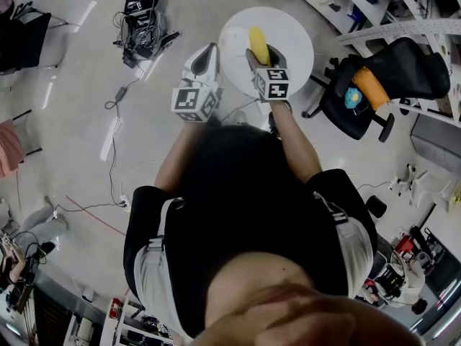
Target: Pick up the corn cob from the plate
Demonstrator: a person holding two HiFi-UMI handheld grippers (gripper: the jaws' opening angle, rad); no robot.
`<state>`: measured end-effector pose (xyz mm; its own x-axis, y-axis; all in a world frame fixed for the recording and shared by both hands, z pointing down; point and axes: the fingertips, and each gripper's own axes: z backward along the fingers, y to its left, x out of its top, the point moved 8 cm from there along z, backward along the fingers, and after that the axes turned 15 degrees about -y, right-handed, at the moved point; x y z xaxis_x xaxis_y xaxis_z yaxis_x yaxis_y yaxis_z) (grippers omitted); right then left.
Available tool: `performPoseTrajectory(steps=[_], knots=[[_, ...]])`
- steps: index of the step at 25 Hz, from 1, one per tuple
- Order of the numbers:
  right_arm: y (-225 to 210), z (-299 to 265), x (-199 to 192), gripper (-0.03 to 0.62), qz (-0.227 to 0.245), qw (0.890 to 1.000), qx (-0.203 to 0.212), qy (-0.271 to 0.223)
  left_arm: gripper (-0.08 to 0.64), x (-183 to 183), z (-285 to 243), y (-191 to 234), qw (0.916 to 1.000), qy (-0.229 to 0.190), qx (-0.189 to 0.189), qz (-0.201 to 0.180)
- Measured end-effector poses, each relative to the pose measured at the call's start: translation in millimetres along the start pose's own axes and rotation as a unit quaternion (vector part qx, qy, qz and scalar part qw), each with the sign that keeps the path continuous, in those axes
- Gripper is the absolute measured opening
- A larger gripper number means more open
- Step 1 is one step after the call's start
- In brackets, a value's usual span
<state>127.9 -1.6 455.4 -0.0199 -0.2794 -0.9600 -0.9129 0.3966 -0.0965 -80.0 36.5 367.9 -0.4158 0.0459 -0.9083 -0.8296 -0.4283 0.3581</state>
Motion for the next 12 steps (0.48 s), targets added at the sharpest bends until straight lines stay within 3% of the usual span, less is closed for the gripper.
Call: performPoseTrajectory(steps=[12], knots=[[-10.8,47.5,44.7,0.262,-0.01,0.997,0.016,-0.076,0.003,-1.8,1.0,-37.3,0.9998,-0.008,-0.008,-0.016]])
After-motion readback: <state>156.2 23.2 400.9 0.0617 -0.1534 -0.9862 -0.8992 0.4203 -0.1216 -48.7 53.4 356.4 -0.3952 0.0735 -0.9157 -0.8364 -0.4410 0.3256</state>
